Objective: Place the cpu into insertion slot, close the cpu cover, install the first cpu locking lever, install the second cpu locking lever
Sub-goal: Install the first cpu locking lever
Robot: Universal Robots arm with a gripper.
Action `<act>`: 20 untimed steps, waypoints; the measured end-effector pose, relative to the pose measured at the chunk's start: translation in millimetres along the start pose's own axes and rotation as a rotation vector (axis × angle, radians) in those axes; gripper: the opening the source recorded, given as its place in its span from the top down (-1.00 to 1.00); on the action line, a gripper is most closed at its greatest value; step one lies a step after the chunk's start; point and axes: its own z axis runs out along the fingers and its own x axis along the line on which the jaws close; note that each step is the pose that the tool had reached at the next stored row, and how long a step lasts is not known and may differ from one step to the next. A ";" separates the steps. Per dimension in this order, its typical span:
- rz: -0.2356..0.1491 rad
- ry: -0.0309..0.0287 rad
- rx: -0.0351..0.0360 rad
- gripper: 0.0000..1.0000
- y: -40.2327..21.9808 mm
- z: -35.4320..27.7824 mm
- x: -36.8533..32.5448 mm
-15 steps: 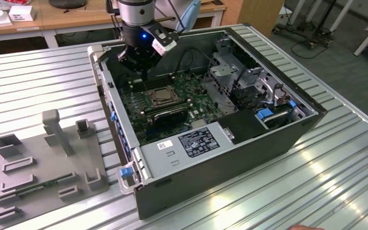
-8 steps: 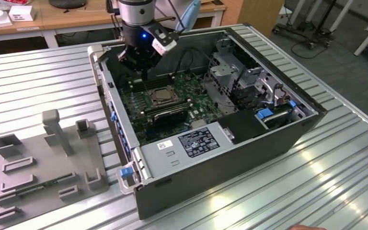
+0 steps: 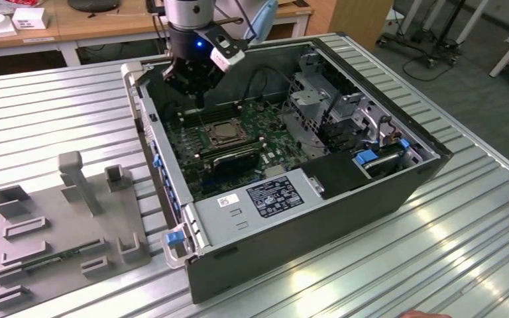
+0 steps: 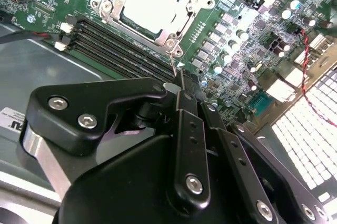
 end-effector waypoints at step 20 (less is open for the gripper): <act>0.000 -0.0202 -0.0001 0.79 -0.1 -1.6 19.0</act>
